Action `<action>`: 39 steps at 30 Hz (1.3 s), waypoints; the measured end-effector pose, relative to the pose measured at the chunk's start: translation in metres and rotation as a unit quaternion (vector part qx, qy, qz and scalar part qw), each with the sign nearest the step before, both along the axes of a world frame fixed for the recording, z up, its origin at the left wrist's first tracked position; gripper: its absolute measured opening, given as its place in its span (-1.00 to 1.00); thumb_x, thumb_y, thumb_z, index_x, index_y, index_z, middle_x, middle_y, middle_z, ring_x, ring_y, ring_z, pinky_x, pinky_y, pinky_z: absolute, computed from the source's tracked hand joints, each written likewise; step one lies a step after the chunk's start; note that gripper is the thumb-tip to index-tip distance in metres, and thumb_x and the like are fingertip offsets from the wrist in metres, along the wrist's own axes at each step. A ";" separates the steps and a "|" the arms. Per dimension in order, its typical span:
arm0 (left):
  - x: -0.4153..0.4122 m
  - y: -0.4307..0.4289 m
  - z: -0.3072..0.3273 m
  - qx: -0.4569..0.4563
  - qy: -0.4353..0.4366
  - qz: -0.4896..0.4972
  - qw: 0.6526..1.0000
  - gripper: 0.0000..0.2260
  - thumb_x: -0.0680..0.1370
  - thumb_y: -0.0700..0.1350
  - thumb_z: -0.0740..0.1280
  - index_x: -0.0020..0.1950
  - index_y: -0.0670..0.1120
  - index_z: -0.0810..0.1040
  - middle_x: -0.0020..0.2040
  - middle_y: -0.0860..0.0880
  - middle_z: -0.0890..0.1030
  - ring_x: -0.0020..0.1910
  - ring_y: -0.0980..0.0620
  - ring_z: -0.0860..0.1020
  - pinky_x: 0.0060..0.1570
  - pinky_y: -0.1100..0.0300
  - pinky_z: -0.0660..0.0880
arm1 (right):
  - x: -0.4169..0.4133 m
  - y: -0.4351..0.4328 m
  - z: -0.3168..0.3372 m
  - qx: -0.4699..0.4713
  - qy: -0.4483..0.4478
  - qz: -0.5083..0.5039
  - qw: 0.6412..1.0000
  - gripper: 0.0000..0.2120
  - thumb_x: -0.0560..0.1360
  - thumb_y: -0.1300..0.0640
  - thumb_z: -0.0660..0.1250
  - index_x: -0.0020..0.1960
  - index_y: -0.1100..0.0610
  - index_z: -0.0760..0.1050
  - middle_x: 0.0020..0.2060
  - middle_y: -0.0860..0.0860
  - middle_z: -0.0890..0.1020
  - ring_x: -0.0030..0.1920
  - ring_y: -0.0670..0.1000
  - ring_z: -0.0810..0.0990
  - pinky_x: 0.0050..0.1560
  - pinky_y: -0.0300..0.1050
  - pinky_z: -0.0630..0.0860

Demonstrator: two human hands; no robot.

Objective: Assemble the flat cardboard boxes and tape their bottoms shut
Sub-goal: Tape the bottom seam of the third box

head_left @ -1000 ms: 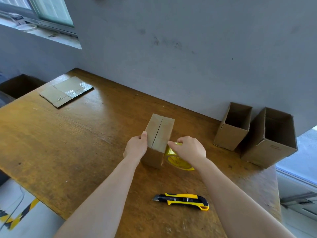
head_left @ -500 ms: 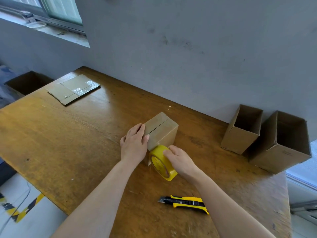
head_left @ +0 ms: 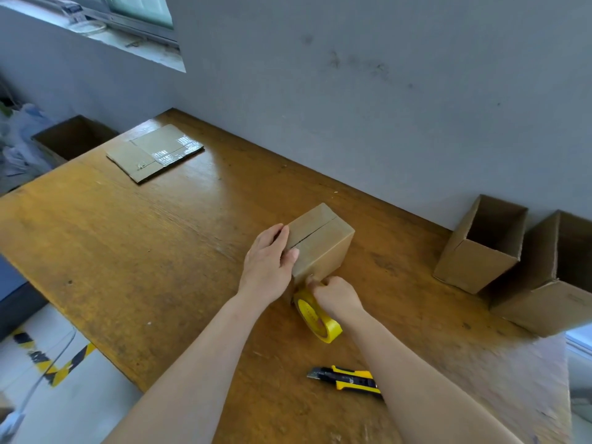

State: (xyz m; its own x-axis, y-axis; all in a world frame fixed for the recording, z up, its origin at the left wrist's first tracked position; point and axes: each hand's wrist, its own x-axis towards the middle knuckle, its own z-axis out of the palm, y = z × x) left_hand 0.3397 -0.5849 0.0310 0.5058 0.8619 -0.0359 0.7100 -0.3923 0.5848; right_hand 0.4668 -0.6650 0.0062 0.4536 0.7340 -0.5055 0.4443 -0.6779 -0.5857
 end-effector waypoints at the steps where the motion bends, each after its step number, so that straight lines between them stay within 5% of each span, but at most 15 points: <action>1: 0.001 -0.001 0.000 0.003 0.026 -0.010 1.000 -0.41 0.64 0.14 0.14 0.60 -0.05 0.07 0.57 0.00 0.10 0.54 -0.01 0.04 0.51 -0.09 0.11 | 0.000 0.000 0.000 0.002 0.002 -0.007 1.000 -0.60 0.58 -0.20 0.16 0.03 0.14 0.52 -0.17 0.01 0.55 -0.16 0.03 0.53 -0.23 -0.11 0.44; 8: 0.005 -0.002 0.000 0.094 0.146 -0.053 0.983 -0.12 0.48 0.24 0.34 0.58 -0.11 -0.06 0.56 -0.11 0.05 0.55 -0.12 0.03 0.50 -0.08 0.13 | 0.000 -0.009 0.003 0.012 0.089 -0.015 0.996 -0.55 0.57 -0.26 0.17 0.16 0.09 0.50 -0.02 0.01 0.56 -0.09 -0.01 0.53 -0.25 -0.19 0.39; 11: 0.007 0.003 0.003 0.089 0.150 -0.058 0.983 -0.10 0.47 0.19 0.40 0.58 -0.13 -0.05 0.56 -0.13 0.08 0.55 -0.13 0.04 0.48 -0.05 0.18 | 0.003 -0.017 0.007 0.009 0.152 -0.007 0.988 -0.72 0.54 -0.12 0.28 0.15 0.02 0.45 0.01 -0.01 0.56 -0.11 -0.09 0.52 -0.25 -0.24 0.41; 16: 0.009 0.012 0.008 0.098 0.183 -0.067 0.976 -0.07 0.43 0.18 0.42 0.58 -0.13 -0.04 0.57 -0.09 0.07 0.56 -0.09 0.03 0.51 -0.14 0.10 | -0.001 -0.025 0.007 0.022 0.231 0.000 0.973 -0.71 0.51 0.06 0.36 0.20 0.10 0.49 -0.11 -0.01 0.63 -0.20 -0.08 0.61 -0.32 -0.30 0.47; 20: 0.009 0.009 0.001 0.095 0.153 -0.080 0.980 -0.13 0.50 0.06 0.38 0.60 -0.10 -0.13 0.61 -0.08 -0.19 0.57 -0.04 -0.25 0.54 -0.16 -0.16 | -0.007 -0.027 0.008 0.048 0.293 -0.013 0.955 -0.80 0.54 0.08 0.38 0.15 0.06 0.53 -0.02 0.01 0.68 -0.09 -0.06 0.65 -0.16 -0.25 0.54; 23: 0.001 -0.004 -0.011 0.118 0.045 -0.011 0.992 -0.18 0.51 0.03 0.42 0.61 -0.02 -0.03 0.61 -0.08 -0.20 0.57 -0.06 -0.23 0.51 -0.09 -0.20 | -0.008 -0.025 0.006 0.060 0.277 -0.019 0.959 -0.81 0.54 0.13 0.38 0.14 0.08 0.51 0.00 0.06 0.67 -0.09 -0.02 0.65 -0.13 -0.20 0.55; 25: -0.006 -0.014 -0.018 0.013 -0.055 0.095 0.994 -0.17 0.46 0.04 0.47 0.58 0.01 0.06 0.60 -0.08 -0.06 0.57 -0.10 -0.09 0.51 -0.09 -0.03 | -0.008 -0.026 0.004 0.056 0.263 -0.020 0.963 -0.80 0.54 0.15 0.37 0.15 0.10 0.50 -0.03 0.06 0.66 -0.14 -0.03 0.63 -0.18 -0.22 0.54; 27: -0.009 -0.024 -0.025 -0.149 -0.148 0.180 0.961 -0.29 0.47 -0.02 0.42 0.55 -0.01 0.16 0.53 -0.09 0.13 0.51 -0.13 0.10 0.46 -0.13 0.17 | -0.008 -0.026 0.003 0.056 0.262 -0.029 0.963 -0.77 0.54 0.16 0.38 0.18 0.13 0.51 -0.07 0.04 0.66 -0.17 -0.05 0.63 -0.22 -0.23 0.52; 31: -0.003 -0.041 -0.035 -0.370 -0.211 0.229 0.875 -0.62 0.53 -0.07 0.36 0.31 -0.06 0.38 0.23 -0.12 0.46 0.12 -0.07 0.47 0.01 0.06 0.43 | -0.011 -0.024 0.003 0.059 0.259 -0.031 0.964 -0.75 0.52 0.19 0.38 0.19 0.16 0.53 -0.01 0.10 0.68 -0.08 0.03 0.67 -0.06 -0.09 0.57; 35: 0.007 -0.042 -0.036 -0.390 -0.242 0.262 0.849 -0.80 0.55 -0.08 0.40 0.11 -0.06 0.44 0.09 -0.15 0.56 -0.10 -0.10 0.58 -0.21 0.04 0.55 | -0.011 -0.024 0.006 0.058 0.277 -0.023 0.959 -0.70 0.42 0.25 0.36 0.15 0.14 0.53 0.03 0.14 0.67 0.04 0.12 0.66 0.15 0.05 0.57; 39: 0.011 -0.040 -0.032 -0.415 -0.280 0.270 0.823 -0.93 0.59 -0.22 0.32 -0.02 -0.06 0.50 0.06 -0.19 0.60 -0.11 -0.11 0.59 -0.24 0.03 0.59 | -0.002 -0.027 0.006 0.058 0.164 0.038 0.984 -0.65 0.40 0.18 0.39 0.18 0.08 0.49 0.04 0.06 0.60 -0.03 0.00 0.56 -0.05 -0.13 0.50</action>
State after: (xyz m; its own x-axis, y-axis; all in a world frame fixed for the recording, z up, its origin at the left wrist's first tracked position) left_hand 0.3508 -0.6251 -0.0007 0.1944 0.7627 -0.6169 0.1786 0.5909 0.7868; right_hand 0.4645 -0.6925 0.0122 0.2216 0.8210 -0.5262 0.2653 -0.5700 -0.7776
